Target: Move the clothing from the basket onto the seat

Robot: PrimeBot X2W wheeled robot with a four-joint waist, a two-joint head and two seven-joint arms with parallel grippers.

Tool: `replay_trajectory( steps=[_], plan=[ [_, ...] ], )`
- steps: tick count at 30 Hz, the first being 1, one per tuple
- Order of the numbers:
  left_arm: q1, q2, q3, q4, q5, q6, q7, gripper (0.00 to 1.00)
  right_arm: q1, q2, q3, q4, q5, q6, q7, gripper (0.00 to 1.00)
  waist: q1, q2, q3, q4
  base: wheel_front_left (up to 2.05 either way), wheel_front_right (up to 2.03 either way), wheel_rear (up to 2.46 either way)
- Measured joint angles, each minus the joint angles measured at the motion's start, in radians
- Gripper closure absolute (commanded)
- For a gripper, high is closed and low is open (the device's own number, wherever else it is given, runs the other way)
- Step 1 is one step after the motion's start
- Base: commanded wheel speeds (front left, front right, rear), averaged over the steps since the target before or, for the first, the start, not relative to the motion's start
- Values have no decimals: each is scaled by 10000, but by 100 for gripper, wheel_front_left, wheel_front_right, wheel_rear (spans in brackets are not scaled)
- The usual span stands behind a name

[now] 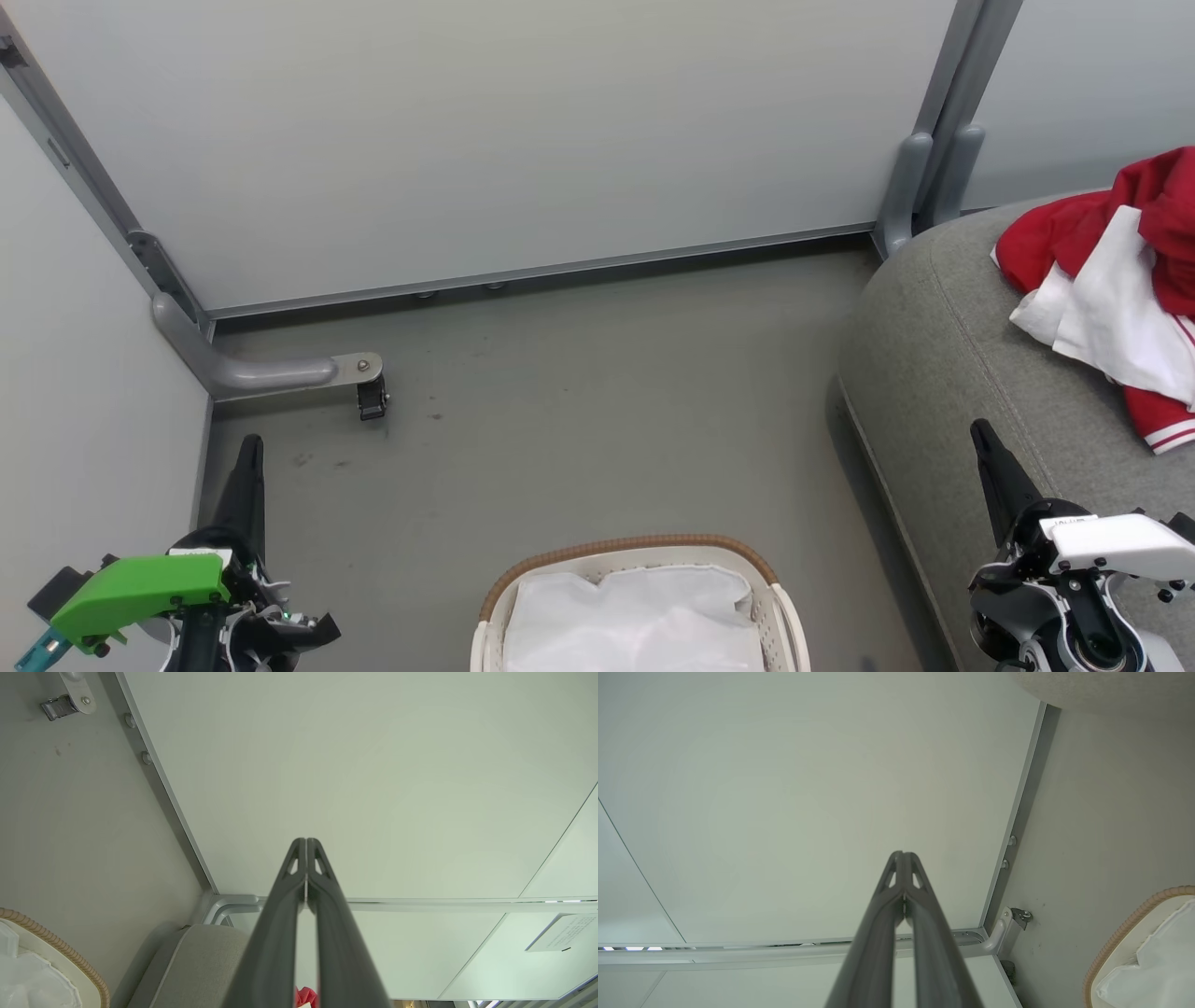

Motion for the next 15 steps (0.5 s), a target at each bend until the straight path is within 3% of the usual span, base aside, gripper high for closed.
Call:
replay_trajectory(
  steps=[15],
  plan=[
    [0, 0, 0, -2, 0, 0, 0, 100, -1, 0, 0, 0, 0, 0, 0, 100, 0, 0, 0, 0, 0, 0, 0]
  ],
)
